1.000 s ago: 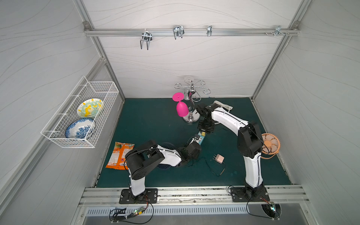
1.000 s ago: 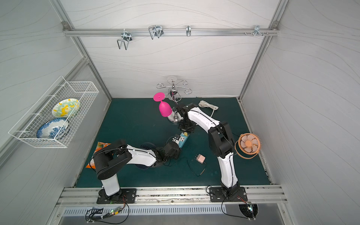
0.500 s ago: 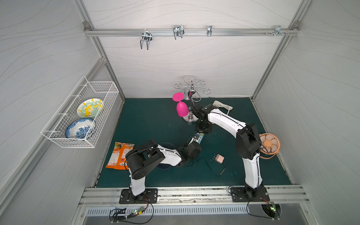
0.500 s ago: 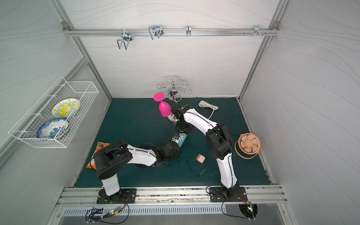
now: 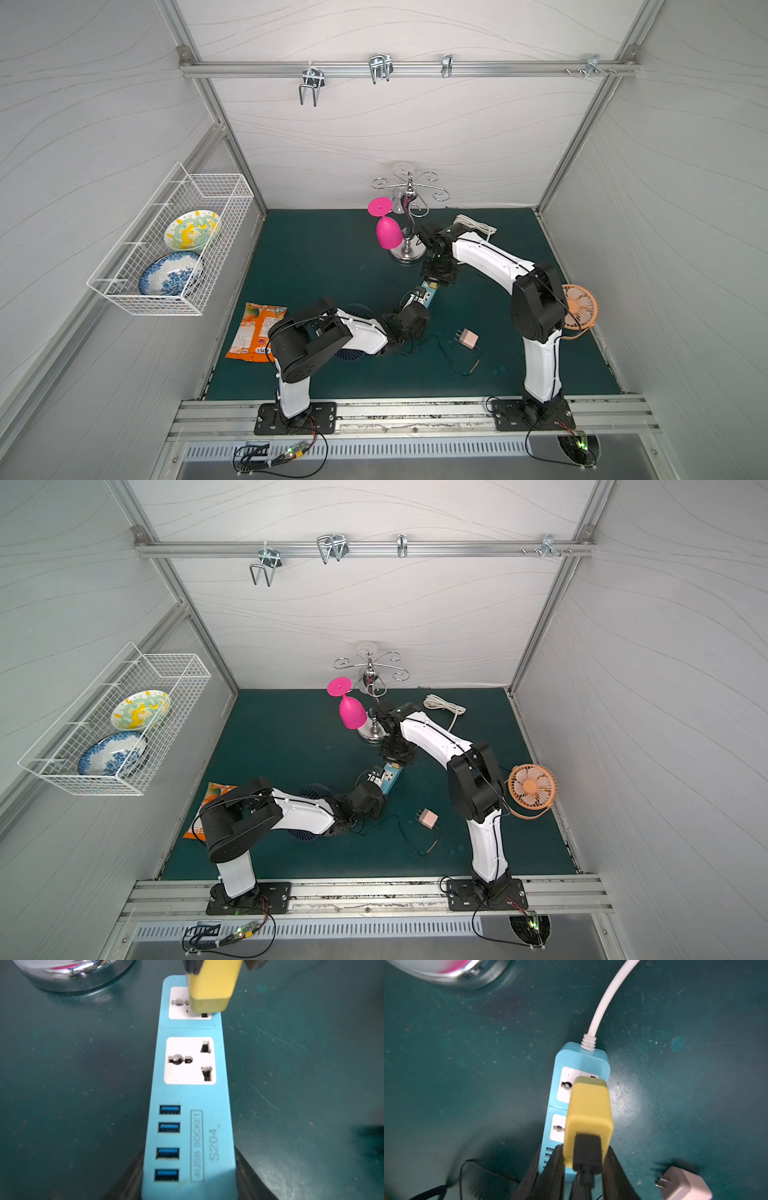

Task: Unplug the desk fan from the power strip
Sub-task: Remove the plug from the socket, then place the plug at the center of the board.

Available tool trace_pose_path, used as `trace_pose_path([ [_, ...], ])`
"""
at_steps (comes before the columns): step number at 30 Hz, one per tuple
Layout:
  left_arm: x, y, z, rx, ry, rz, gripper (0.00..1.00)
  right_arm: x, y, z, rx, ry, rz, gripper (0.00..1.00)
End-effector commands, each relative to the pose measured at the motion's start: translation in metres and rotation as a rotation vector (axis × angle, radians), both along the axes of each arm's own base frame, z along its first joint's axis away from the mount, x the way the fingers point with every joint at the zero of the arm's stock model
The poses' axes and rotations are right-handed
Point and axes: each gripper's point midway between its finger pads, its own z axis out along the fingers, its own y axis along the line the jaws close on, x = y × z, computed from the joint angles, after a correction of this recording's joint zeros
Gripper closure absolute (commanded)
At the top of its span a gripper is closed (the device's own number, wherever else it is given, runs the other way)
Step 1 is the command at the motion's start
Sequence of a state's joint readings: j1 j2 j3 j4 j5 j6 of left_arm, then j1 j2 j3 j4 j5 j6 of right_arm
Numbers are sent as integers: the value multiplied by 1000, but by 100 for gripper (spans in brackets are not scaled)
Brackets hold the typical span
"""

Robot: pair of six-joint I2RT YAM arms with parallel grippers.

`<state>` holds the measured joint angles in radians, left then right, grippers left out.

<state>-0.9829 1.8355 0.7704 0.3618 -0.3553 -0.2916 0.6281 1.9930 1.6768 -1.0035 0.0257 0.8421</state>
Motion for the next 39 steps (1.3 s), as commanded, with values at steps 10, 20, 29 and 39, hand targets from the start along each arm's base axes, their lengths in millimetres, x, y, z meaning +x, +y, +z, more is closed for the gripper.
trace_pose_path([
  [10, -8, 3, -17, 64, 50, -22, 100, -1, 11, 30, 35, -38, 40, 100],
  [20, -6, 13, -16, 98, 42, 15, 100, 1, -23, 61, 121, -96, -33, 100],
  [29, 2, 12, 0, 114, 11, 37, 81, -5, -75, 71, 164, -122, -135, 100],
  [39, 6, 5, 19, 93, -6, 30, 39, -6, -137, 86, 206, -162, -273, 100],
])
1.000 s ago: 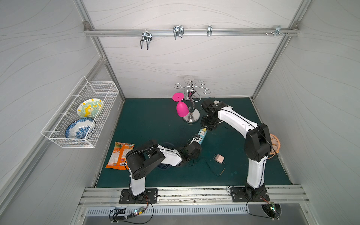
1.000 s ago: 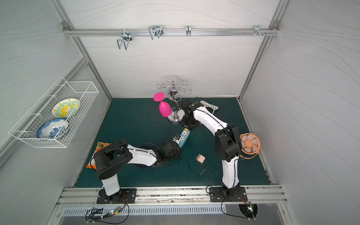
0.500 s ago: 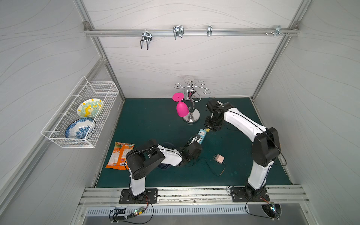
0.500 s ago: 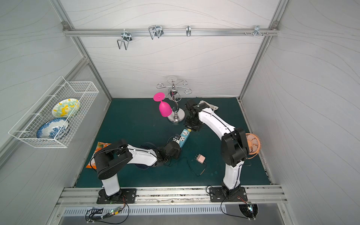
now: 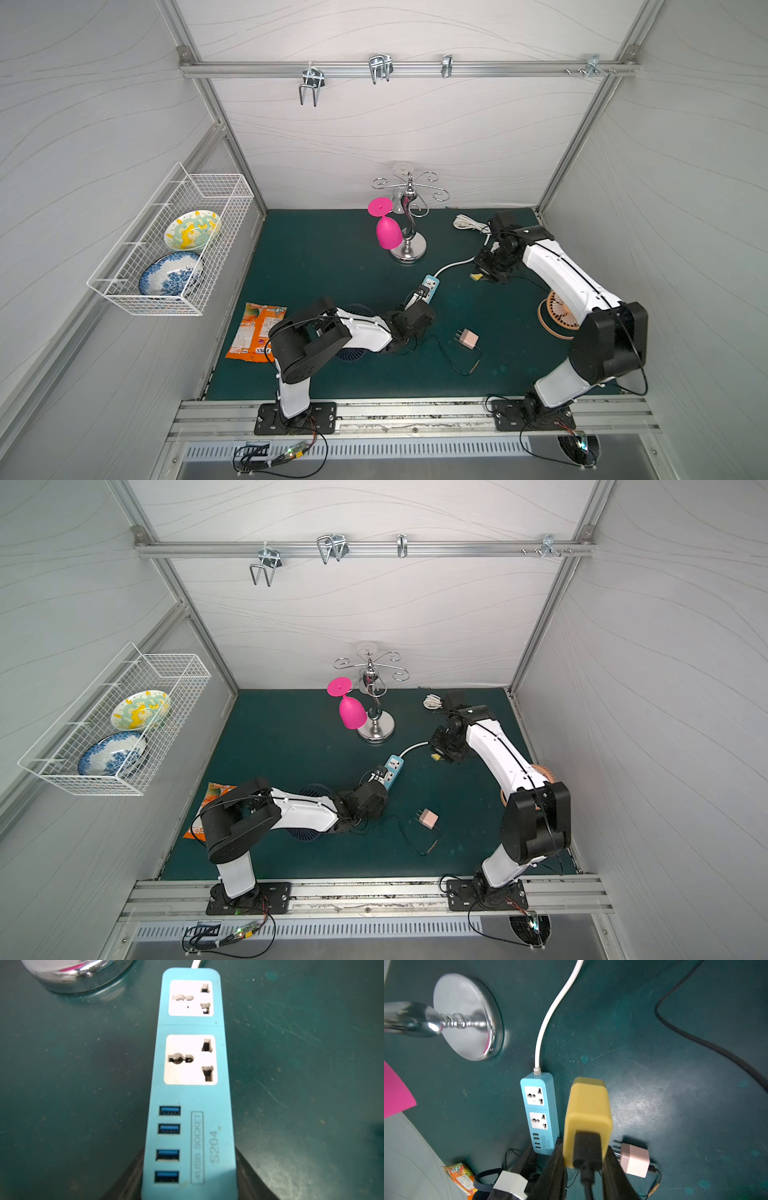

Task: Unplug the desk fan from the power strip
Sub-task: Place the plug at the center of the board.

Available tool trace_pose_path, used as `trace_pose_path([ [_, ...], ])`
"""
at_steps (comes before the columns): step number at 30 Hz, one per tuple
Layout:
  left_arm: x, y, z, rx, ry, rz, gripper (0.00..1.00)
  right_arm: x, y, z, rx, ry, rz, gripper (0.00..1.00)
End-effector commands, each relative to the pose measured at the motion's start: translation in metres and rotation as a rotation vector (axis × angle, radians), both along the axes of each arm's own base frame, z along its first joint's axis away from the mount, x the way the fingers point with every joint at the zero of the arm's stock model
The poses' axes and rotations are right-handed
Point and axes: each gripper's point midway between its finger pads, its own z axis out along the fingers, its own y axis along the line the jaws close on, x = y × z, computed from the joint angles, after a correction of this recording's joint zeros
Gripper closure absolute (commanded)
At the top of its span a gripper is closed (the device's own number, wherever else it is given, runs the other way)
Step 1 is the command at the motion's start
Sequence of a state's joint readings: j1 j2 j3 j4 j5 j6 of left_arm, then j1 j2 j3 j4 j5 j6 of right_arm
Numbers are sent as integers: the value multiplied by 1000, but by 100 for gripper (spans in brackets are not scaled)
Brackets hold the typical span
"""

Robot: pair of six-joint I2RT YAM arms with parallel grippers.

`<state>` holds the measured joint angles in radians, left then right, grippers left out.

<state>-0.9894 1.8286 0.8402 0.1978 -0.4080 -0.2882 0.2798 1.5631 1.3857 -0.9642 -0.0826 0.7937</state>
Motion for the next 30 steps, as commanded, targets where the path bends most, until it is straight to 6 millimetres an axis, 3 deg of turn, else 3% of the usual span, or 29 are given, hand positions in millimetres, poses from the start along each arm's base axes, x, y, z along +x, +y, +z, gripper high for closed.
trace_pose_path([
  [1, 4, -3, 19, -9, -25, -1, 36, -2, -11, 15, 41, -45, -15, 100],
  [2, 4, -3, 23, -14, -30, -3, 24, -2, -15, 16, 48, -50, -25, 100],
  [3, 4, -3, 24, -14, -33, -4, 3, -2, -19, 16, 53, -57, -34, 100],
  [4, 4, -3, 27, -17, -37, -6, 1, -1, -24, 16, 58, -60, -51, 100],
  [10, 4, -5, 47, -49, -57, -11, 0, 8, -46, 14, 115, -75, -123, 100],
  [16, 0, -7, 77, -104, -66, -24, 5, 34, -59, 9, 196, -178, -177, 100],
  [23, -8, -1, 103, -137, -93, -30, 5, 59, -54, -11, 264, -208, -174, 100],
  [30, -12, 5, 106, -156, -92, -13, 5, 80, -48, -36, 313, -212, -168, 100],
])
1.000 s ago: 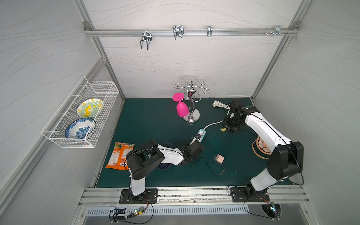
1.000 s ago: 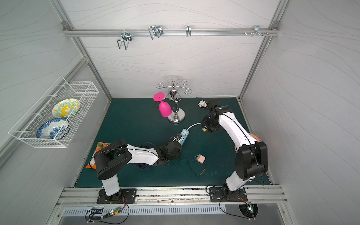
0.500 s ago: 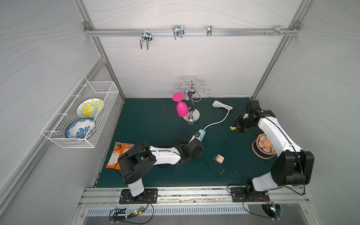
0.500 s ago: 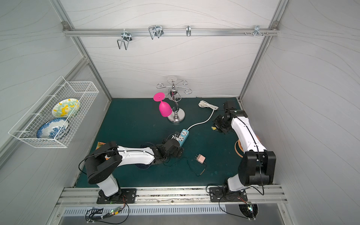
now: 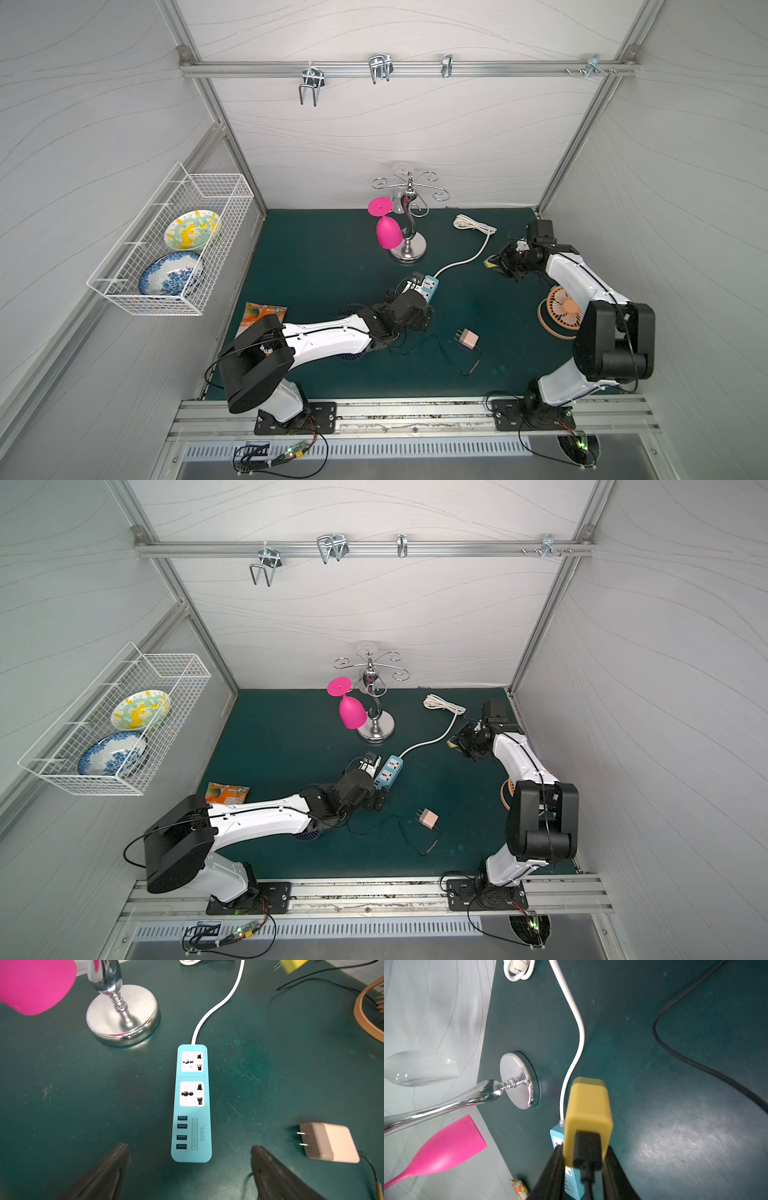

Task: Unplug the desk fan from the power strip
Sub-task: Place the plug at the center of the board.

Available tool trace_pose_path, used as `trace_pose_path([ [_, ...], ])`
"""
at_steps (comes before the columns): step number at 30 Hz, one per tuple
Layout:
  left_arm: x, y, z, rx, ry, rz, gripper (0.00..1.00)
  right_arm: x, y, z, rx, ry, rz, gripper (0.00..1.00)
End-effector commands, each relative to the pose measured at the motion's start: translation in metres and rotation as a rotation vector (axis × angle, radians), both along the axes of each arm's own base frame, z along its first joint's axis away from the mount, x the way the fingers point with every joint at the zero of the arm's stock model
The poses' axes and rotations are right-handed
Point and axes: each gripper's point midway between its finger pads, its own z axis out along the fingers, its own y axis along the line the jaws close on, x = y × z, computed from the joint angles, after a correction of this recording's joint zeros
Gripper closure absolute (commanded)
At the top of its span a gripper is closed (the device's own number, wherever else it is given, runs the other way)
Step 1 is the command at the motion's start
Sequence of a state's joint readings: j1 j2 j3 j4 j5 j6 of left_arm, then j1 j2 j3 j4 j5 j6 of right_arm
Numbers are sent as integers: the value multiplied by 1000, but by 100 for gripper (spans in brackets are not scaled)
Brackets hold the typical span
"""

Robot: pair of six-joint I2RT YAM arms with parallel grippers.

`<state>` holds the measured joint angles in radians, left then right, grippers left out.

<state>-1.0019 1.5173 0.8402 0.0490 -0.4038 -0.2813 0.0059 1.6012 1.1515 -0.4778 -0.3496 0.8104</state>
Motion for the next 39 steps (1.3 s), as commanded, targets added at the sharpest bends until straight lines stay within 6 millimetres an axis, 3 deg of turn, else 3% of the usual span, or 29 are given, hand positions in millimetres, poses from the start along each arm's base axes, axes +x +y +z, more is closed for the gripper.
trace_pose_path([
  [1, -1, 1, 6, -25, -1, 10, 5, 15, 3, -5, 40, -42, -2, 100],
  [8, -2, 1, 7, -36, 1, 15, 4, 16, 18, -33, 63, -5, 20, 100],
  [17, 0, 0, 26, -56, -35, 8, 4, 11, 26, -59, 69, 28, 31, 97],
  [23, 1, 0, 31, -64, -44, 9, 4, 3, 25, -67, 56, 44, 34, 90],
  [33, -1, 3, 30, -68, -41, 17, 4, -8, 25, -83, 51, 79, 29, 90],
  [39, 0, 1, 30, -73, -39, 18, 3, -17, 25, -80, 53, 79, 35, 66],
])
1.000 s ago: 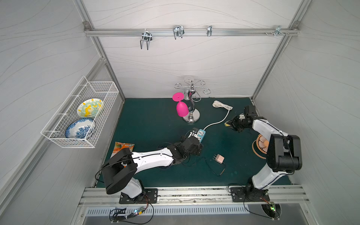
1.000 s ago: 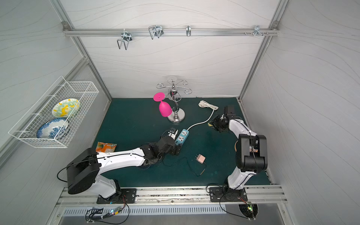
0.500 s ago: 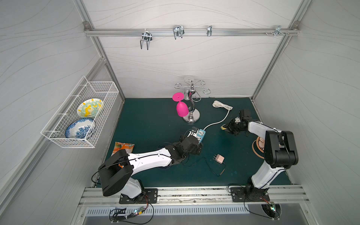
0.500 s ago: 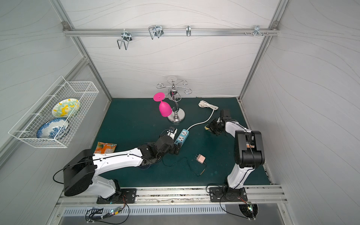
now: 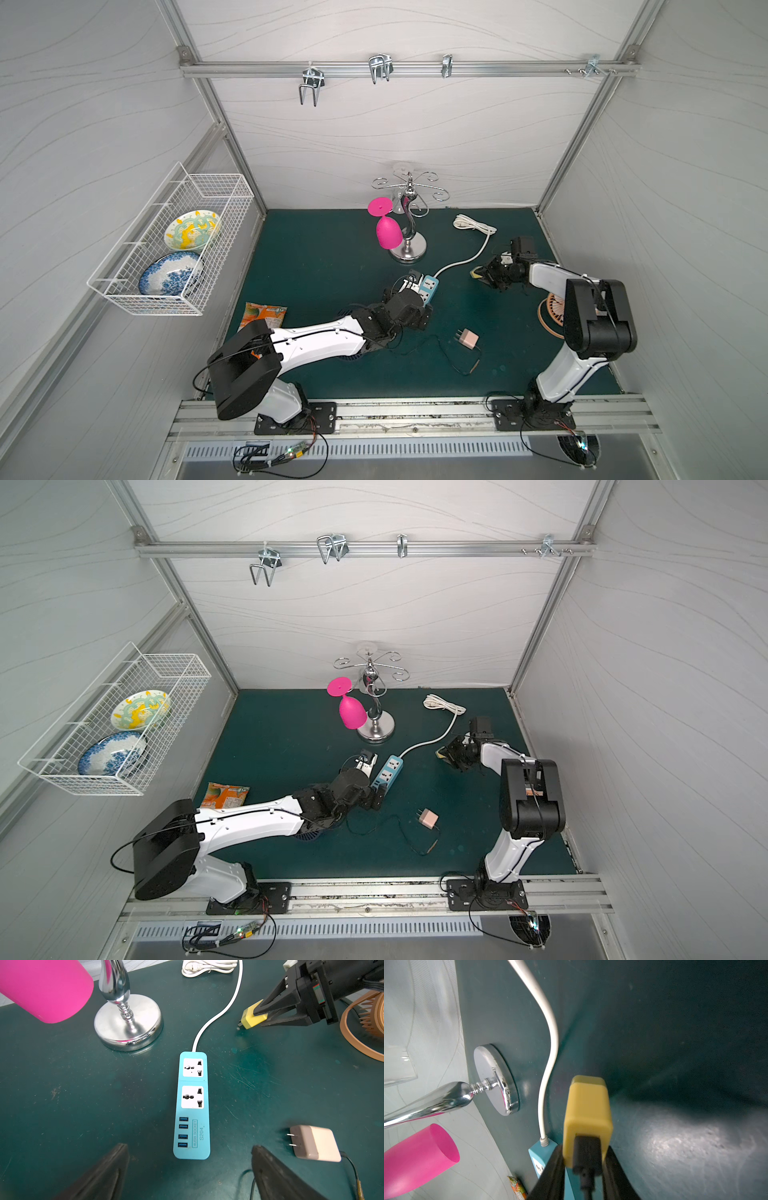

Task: Unplug the desk fan from the power strip
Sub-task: Place the plug at the center of the board.

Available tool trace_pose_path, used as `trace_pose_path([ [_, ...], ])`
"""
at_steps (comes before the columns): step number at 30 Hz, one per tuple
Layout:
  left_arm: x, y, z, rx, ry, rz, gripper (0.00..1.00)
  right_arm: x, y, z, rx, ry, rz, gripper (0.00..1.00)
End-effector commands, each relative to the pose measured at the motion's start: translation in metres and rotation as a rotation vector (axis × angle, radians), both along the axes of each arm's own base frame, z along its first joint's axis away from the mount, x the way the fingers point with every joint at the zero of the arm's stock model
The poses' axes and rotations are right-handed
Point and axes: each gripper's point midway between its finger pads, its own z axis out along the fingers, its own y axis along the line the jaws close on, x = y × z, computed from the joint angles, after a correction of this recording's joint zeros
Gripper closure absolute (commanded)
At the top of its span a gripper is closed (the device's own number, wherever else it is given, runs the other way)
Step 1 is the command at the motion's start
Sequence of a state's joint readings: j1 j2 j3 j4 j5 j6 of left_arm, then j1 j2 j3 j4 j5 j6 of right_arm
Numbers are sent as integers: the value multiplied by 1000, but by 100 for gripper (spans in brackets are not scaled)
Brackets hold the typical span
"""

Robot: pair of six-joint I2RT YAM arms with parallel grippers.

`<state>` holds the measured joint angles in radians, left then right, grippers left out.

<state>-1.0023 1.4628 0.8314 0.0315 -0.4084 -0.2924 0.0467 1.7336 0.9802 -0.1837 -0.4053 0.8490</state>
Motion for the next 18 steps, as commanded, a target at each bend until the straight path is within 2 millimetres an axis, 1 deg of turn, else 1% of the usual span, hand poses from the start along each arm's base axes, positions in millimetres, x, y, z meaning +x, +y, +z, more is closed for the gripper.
trace_pose_path([
  [1, 3, -4, 14, -43, -24, 8, 3, -18, -1, -7, -18, 50, -3, 64],
  [6, 3, -6, 13, -46, -18, 8, 3, -22, -3, -1, -31, 40, 3, 59],
  [8, 3, -5, 15, -48, -21, 10, 3, -22, -3, 1, -28, 42, 5, 59],
  [11, 2, -3, 15, -46, -22, 14, 3, -22, -1, 3, -18, 46, 11, 55],
  [14, 2, -1, 17, -48, -26, 16, 3, -25, 5, 7, -8, 47, 23, 49],
  [18, 2, 0, 19, -45, -28, 20, 3, -34, 19, 14, -13, 42, 66, 42],
])
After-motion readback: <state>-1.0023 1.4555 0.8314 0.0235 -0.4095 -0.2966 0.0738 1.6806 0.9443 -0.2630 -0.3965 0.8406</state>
